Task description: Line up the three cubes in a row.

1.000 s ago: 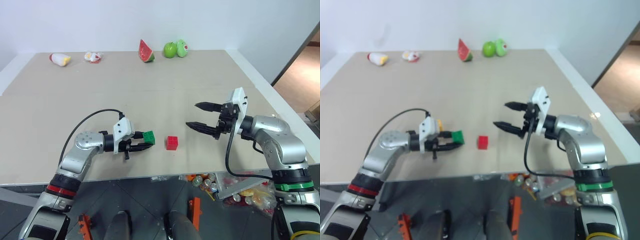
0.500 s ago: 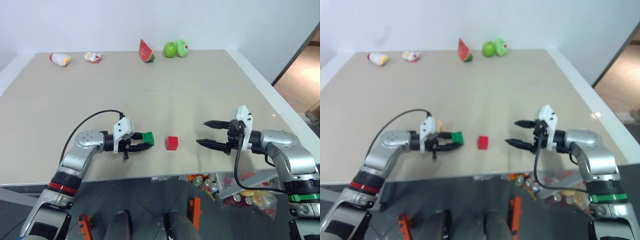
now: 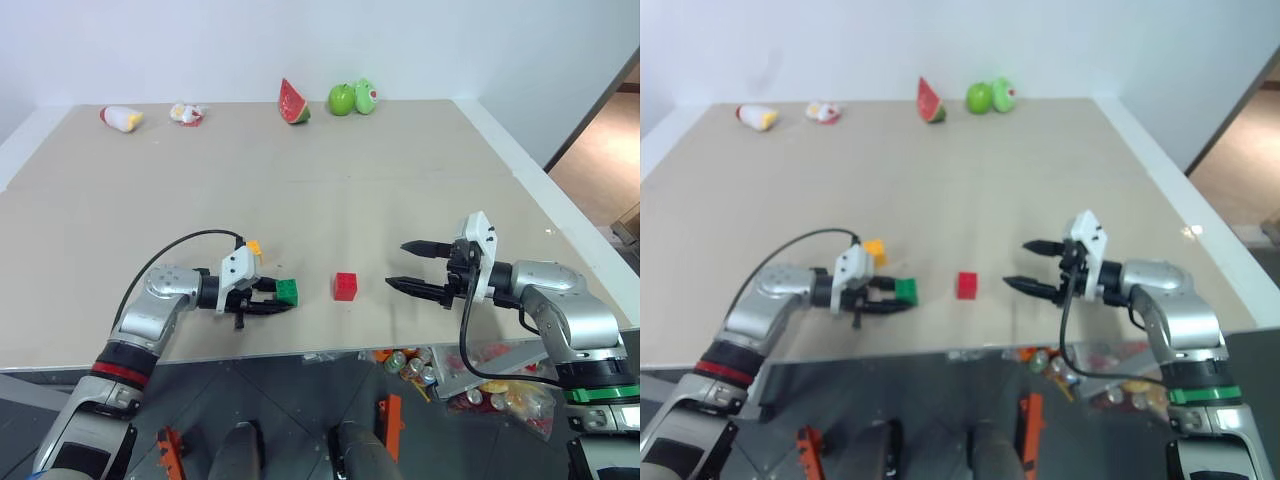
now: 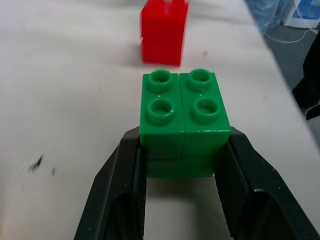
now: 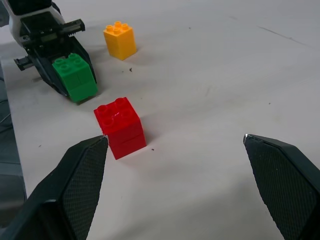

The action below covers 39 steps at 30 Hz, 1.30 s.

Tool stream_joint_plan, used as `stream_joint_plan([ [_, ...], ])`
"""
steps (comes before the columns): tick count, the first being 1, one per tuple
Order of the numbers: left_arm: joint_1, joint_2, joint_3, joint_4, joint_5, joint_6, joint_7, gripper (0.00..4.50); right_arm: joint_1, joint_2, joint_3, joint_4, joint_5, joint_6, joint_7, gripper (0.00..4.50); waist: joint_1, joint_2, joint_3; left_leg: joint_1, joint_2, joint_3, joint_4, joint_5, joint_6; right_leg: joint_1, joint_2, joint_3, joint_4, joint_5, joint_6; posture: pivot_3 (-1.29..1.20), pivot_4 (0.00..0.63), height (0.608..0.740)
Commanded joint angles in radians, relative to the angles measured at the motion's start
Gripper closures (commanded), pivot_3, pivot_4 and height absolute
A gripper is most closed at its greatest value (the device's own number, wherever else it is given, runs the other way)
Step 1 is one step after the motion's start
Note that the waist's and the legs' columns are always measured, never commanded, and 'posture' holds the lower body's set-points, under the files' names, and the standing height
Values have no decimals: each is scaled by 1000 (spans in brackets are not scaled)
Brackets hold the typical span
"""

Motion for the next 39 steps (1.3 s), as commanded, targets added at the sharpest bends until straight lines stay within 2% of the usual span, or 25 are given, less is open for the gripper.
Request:
stream_joint_plan([
  [1, -40, -9, 8, 36, 15, -51, -8, 3192, 0, -1, -21, -45, 14, -3, -6, 0, 0, 0, 0, 0, 0, 0, 0, 0, 0, 0, 0, 0, 0, 0, 0, 0, 150, 740],
  [18, -73, -52, 5, 123, 32, -83, -31, 3192, 5, -5, -30, -62, 21, 3, -26, 0, 1, 0, 0, 0, 0, 0, 0, 0, 0, 0, 0, 0, 0, 0, 0, 0, 150, 740],
  [20, -69, -52, 6, 118, 24, -74, -45, 2146, 6, -6, -30, -63, 22, 4, -26, 0, 1, 0, 0, 0, 0, 0, 0, 0, 0, 0, 0, 0, 0, 0, 0, 0, 150, 740],
  [23, -72, -58, 18, 140, 59, -130, 15, 1119, 5, -7, -30, -63, 23, 4, -25, 0, 1, 0, 0, 0, 0, 0, 0, 0, 0, 0, 0, 0, 0, 0, 0, 0, 150, 740],
  [25, -67, -51, 31, 131, 55, -118, 29, 613, 4, -6, -29, -62, 23, 5, -25, 0, 1, 0, 0, 0, 0, 0, 0, 0, 0, 0, 0, 0, 0, 0, 0, 0, 150, 740],
  [32, 18, 39, 73, 3, 9, -66, 4, 613, -5, -10, -31, -60, 26, 6, -19, 0, -3, 0, 0, 0, 0, 0, 0, 0, 0, 0, 0, 0, 0, 0, 0, 0, 150, 740],
  [39, 260, 190, 185, -338, -110, 121, 18, 613, -30, -20, -33, -50, 29, 6, -1, 0, -9, 0, 0, 0, 1, 1, -1, 0, 0, -1, -1, 0, 0, 0, 0, 0, 150, 740],
])
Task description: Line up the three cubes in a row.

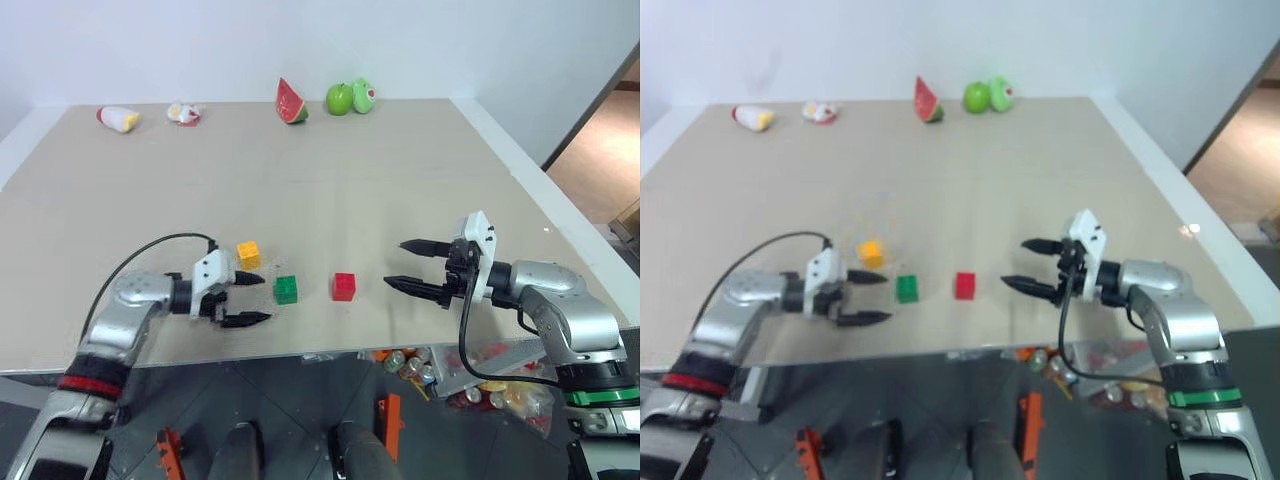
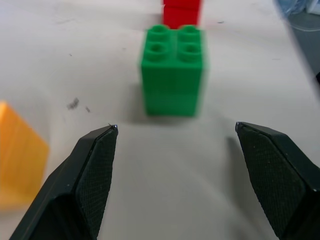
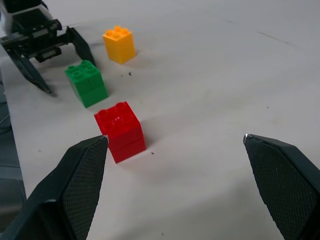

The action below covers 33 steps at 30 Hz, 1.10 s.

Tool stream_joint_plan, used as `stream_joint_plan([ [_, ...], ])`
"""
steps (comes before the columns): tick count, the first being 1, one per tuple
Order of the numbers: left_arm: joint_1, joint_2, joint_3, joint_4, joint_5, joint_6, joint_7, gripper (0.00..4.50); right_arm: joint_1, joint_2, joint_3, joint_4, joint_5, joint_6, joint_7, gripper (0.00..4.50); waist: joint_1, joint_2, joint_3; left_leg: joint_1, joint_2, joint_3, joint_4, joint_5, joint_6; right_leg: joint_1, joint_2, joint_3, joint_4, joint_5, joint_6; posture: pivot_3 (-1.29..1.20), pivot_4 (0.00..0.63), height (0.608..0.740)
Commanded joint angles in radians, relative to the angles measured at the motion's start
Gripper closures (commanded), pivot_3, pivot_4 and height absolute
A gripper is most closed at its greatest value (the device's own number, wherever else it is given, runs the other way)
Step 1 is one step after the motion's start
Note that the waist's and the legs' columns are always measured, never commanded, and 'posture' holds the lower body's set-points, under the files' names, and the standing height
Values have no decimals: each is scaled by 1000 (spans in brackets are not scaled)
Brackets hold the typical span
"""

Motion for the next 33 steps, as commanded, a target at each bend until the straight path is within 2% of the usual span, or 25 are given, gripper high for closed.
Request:
stream_joint_plan([
  [1, 111, 70, 99, -174, -62, 67, 35, 613, -32, -18, -30, -21, 16, -6, 15, 0, -2, 0, 0, 0, 0, 0, 0, 0, 0, 0, -1, 0, 0, 0, 0, 0, 150, 740],
  [7, 328, 119, 303, -404, -184, 198, 148, 613, -44, -25, -20, -36, 22, -4, 48, 0, -3, 0, 0, 1, 0, 3, 0, 0, 0, -1, -3, -1, 0, 0, 0, 0, 150, 740],
  [10, 370, 110, 355, -419, -198, 225, 206, 613, -56, -24, -13, -41, 23, -3, 64, 0, -3, 0, 0, 1, 0, 3, 0, 0, 0, -1, -4, -1, -1, 0, 0, 0, 150, 740],
  [12, 361, 84, 370, -345, -172, 215, 268, 613, -83, -11, 2, -45, 23, -1, 71, 0, -2, 0, 0, 1, 0, 4, 0, 0, 0, -1, -4, -2, -1, 0, 0, 0, 150, 740],
  [16, 319, 42, 364, -267, -161, 199, 336, 613, -118, 11, 8, -65, 42, 15, 68, 0, -3, -1, 0, 1, 0, 4, 0, 0, 0, -1, -4, -2, -1, 1, -1, 0, 150, 740],
  [22, 224, -17, 291, -178, -124, 174, 375, 613, -122, 35, 6, -110, 60, 43, 44, 0, 6, -1, 0, 0, 0, 4, -1, -1, -1, -2, -4, -3, -2, 0, -1, 0, 150, 740],
  [29, 88, -40, 213, -20, -83, 115, 320, 613, -102, 37, 5, -139, 54, 49, 25, 0, 8, -1, 0, 0, 0, 4, -1, -1, -1, -2, -3, -3, -2, 0, -1, 0, 150, 740],
  [33, -8, -41, 185, 132, -42, 60, 291, 613, -95, 34, -2, -151, 57, 52, 15, 0, 9, -1, 0, 0, 0, 4, -1, -1, -1, -2, -3, -2, -2, 1, -1, 0, 150, 740],
])
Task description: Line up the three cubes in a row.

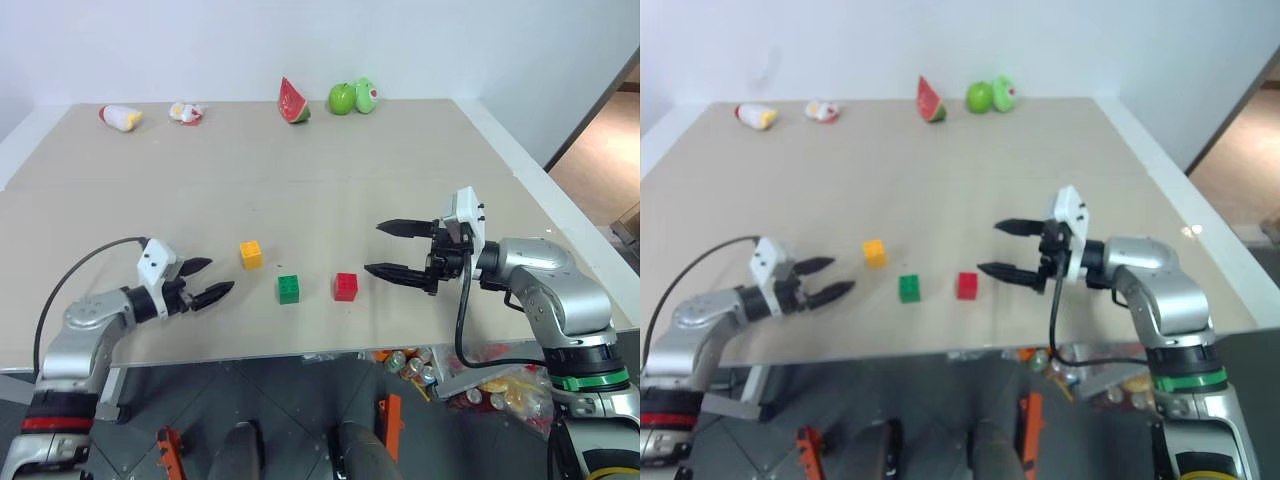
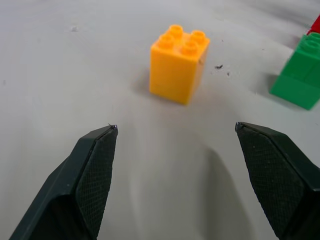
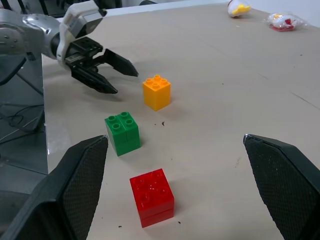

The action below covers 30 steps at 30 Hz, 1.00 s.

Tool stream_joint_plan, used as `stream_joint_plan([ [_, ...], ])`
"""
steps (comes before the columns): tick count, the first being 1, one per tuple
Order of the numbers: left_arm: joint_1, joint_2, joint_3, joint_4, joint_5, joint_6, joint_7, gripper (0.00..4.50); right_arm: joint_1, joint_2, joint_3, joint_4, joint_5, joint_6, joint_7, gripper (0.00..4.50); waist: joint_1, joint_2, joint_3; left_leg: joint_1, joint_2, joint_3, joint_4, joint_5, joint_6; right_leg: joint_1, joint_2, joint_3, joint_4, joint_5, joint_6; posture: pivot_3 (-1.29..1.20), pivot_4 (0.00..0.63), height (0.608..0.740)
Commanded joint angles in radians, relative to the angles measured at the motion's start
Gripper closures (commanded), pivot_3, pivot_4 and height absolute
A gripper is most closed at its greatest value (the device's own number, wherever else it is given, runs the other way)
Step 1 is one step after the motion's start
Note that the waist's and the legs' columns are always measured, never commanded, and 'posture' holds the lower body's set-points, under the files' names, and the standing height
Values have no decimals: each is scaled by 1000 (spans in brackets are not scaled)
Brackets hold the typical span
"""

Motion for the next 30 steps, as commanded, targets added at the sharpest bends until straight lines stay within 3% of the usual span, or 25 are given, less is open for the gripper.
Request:
stream_joint_plan([
  [1, -78, 0, -10, 108, 27, -54, -23, 613, -2, -8, -26, -46, 19, -1, -11, 0, 0, 0, 0, 0, 0, 0, 0, 0, 0, 0, 0, 0, 0, 0, 0, 0, 150, 740],
  [8, -201, -50, -53, 258, 54, -105, -62, 613, 11, -2, -23, -63, 20, 0, -29, 0, 0, 0, 0, -1, 0, 0, 0, 0, 0, 0, 0, 0, 0, 0, 1, 0, 150, 740],
  [16, -229, -56, -68, 257, 41, -79, -138, 613, 3, -8, -30, -57, 24, 0, -33, 0, -1, 0, 0, -1, 0, 0, 0, 0, 0, 0, 1, 0, 0, 0, 1, 0, 150, 740],
  [30, -348, -107, -73, 447, 103, -171, -143, 613, -3, -1, -27, -38, 12, -18, -41, 0, 0, 0, 0, -1, 0, 0, 1, 0, 0, 1, 1, 1, 0, 0, 2, 0, 150, 740],
])
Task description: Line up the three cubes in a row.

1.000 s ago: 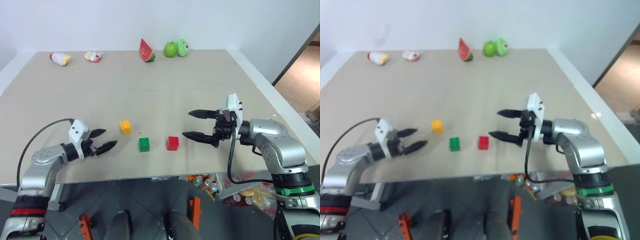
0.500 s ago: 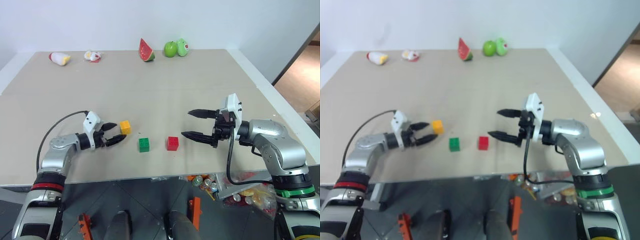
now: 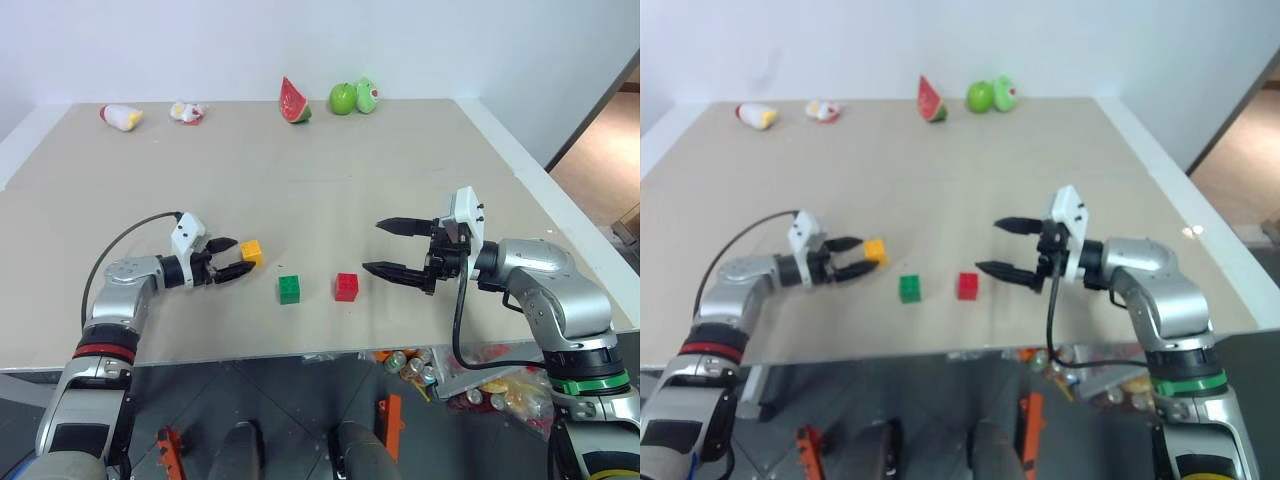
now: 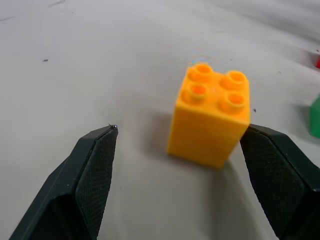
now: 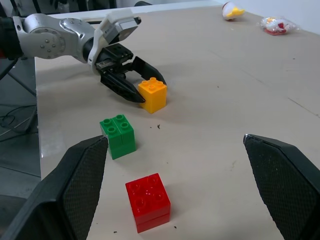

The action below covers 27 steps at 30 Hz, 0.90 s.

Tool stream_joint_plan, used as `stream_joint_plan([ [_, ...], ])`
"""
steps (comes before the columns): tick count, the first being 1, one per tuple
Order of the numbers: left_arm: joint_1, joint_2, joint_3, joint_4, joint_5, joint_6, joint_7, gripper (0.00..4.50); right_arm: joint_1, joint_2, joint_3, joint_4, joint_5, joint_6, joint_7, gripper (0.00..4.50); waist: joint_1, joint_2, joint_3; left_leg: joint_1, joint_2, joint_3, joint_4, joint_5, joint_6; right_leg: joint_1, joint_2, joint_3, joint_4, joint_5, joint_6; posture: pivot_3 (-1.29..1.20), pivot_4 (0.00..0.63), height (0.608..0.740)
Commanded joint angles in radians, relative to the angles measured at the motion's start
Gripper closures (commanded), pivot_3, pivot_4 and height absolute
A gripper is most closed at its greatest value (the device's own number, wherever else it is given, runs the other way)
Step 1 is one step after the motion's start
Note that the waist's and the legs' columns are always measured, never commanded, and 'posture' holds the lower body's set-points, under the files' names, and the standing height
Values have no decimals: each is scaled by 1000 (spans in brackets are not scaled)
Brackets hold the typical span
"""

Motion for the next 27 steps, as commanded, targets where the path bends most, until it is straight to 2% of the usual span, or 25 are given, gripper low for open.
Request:
stream_joint_plan([
  [1, -12, -7, -3, -12, -1, -19, -18, 613, -13, -4, -27, -17, 12, -15, -5, 0, 0, 0, 0, 0, 0, 0, 0, 0, 0, 0, 0, 0, 0, 0, 0, 0, 150, 740],
  [2, -7, -8, -5, -16, 1, -20, -25, 613, -13, -4, -28, -16, 12, -15, -6, 0, 0, 0, 0, 0, 0, 0, 0, 0, 0, 0, 0, 0, 0, 0, 0, 0, 150, 740],
  [5, 6, -8, -11, -28, -4, -21, -48, 1328, -11, -6, -29, -14, 10, -18, -8, 0, 0, 0, 0, 0, 0, 0, 0, 0, 0, 0, 1, 0, 0, 0, 0, 0, 150, 740],
  [10, 11, -3, -9, -41, -5, -20, -64, 3058, -17, -4, -25, -3, 5, -23, -11, 0, 0, 0, 0, 0, 0, 0, 0, 0, 0, 0, 1, 0, 0, 0, 0, 0, 150, 740],
  [11, 15, 3, -12, -47, 5, -25, -57, 3222, -17, -4, -25, -2, 5, -24, -12, 0, 0, 0, 0, 0, 0, 0, 0, 0, 0, 0, 1, 1, 0, 0, 0, 0, 150, 740],
  [16, 64, 39, -28, -113, 19, -44, -94, 3222, -16, -7, -24, -1, 5, -26, -13, 0, -2, 0, 0, 0, 0, 0, 0, 0, 0, 0, 1, 1, 0, 0, 0, 0, 150, 740],
  [22, 237, 184, -9, -331, -67, -1, -268, 3222, -7, -30, -40, 7, 10, -22, -6, 0, -7, 0, 0, 1, 1, 0, -2, 0, 0, -1, 1, 1, 0, -1, -2, 0, 150, 740],
  [27, 261, 193, -15, -359, -82, 16, -266, 3222, -11, -22, -38, 4, 15, -16, -15, 0, -1, 0, 0, 1, 1, 0, -2, 0, 0, -1, 0, 0, 0, -1, -2, 0, 150, 740],
])
